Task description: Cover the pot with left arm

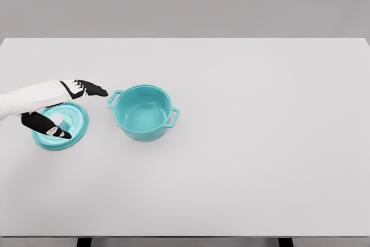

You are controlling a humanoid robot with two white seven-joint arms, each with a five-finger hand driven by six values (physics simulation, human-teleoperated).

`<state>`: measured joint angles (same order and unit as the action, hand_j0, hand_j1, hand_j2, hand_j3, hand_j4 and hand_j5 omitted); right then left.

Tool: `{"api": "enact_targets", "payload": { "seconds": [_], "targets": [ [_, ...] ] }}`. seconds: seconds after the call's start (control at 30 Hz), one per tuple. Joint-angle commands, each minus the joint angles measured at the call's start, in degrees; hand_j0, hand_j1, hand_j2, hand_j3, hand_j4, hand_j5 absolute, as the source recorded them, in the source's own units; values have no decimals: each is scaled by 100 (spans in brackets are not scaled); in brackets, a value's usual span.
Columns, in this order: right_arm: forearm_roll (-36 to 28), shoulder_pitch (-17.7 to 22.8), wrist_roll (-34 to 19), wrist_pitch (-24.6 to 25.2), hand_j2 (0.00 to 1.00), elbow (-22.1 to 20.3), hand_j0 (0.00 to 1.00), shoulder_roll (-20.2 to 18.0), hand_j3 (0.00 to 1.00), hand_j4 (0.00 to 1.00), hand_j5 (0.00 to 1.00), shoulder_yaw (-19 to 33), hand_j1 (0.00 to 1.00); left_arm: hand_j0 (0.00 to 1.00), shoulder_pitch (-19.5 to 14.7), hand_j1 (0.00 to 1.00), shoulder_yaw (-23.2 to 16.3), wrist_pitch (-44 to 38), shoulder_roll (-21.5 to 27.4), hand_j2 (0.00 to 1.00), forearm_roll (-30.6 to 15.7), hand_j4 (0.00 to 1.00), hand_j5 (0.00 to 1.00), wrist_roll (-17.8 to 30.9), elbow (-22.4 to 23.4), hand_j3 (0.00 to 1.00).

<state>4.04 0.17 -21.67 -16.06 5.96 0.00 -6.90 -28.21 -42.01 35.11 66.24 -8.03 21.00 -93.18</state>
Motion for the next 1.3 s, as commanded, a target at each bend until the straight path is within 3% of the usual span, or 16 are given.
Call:
{"api": "enact_targets", "payload": {
  "seconds": [0.0,0.07,0.3,0.47,0.53,0.73,0.9,1.03,1.27],
  "targets": [
    [0,0,-22,-3,100,28,100,0,100,100,100,-13,100,100,26,100,0,-11,134,100,-111,100,100,1,-16,100],
    [-8,44,5,-3,100,55,100,0,100,100,100,4,100,100,175,100,8,-11,337,100,-523,100,100,1,-16,100],
    [-8,35,5,-3,100,46,100,0,100,100,100,22,100,100,211,100,8,-11,266,100,-1367,100,100,1,344,100],
    [-8,35,5,-3,100,46,100,0,100,100,100,22,100,100,246,100,-70,-11,117,100,-1429,100,100,-113,722,100],
    [-8,35,5,-3,100,46,100,0,100,100,100,22,100,100,307,100,-106,-11,-68,100,-1403,100,100,-447,784,100],
    [-8,35,5,-3,100,46,100,0,100,100,100,22,100,100,536,100,-71,-11,-296,100,-1508,100,100,-500,1197,100],
    [-8,35,5,-3,100,46,100,0,100,100,100,22,100,100,545,100,-115,-11,-287,100,-1139,100,100,-509,1452,100],
    [-8,35,5,-3,100,46,100,0,100,100,100,22,100,84,536,84,-115,-11,-340,84,-893,84,84,-448,1838,84],
    [-8,35,5,-3,100,46,100,0,100,100,100,22,100,81,536,81,-123,-11,-560,81,-893,81,81,-430,2085,81]
  ]
}}
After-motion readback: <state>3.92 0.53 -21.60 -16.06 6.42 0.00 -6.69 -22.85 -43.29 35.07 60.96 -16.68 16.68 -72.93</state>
